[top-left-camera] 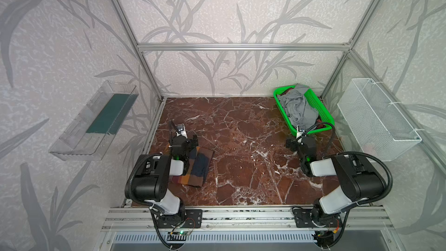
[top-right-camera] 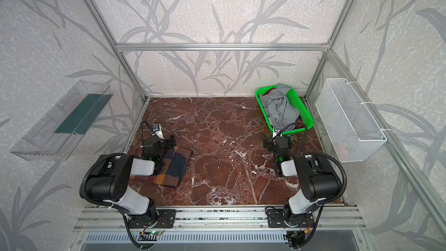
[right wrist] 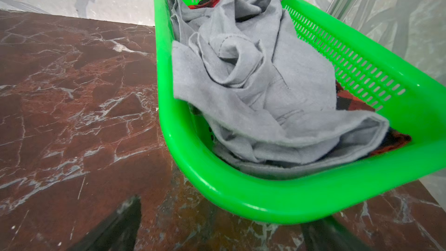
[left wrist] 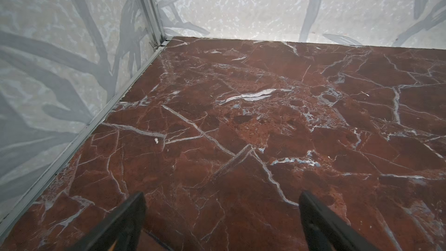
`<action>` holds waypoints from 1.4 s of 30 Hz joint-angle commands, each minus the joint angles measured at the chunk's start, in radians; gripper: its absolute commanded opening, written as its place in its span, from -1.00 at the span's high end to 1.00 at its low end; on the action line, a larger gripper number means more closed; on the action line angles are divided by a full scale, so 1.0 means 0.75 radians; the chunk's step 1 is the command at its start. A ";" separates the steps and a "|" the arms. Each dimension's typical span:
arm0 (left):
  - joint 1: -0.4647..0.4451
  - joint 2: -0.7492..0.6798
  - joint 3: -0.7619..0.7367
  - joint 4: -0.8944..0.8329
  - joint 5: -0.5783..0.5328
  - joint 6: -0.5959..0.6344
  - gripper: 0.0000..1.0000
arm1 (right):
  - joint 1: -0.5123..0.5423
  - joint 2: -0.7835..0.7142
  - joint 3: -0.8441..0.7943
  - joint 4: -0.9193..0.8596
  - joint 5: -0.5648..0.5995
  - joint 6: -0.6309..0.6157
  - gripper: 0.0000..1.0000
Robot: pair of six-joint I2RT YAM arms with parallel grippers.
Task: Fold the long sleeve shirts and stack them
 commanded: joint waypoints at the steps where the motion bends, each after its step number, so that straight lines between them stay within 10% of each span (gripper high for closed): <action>1: 0.006 -0.013 0.023 -0.001 0.019 0.010 -0.98 | -0.003 0.003 0.010 0.090 -0.006 -0.017 -0.98; 33: 0.001 -0.030 0.027 -0.008 -0.055 -0.006 -0.98 | 0.065 -0.060 0.006 0.033 0.132 -0.042 -0.98; 39: 0.001 -0.300 0.276 -0.620 -0.331 -0.153 -0.98 | 0.082 -0.032 -0.099 0.285 0.116 -0.085 -0.98; 42: 0.001 -0.404 0.391 -0.732 -0.188 -0.155 -0.98 | 0.104 -0.127 -0.039 0.100 0.208 -0.099 -0.98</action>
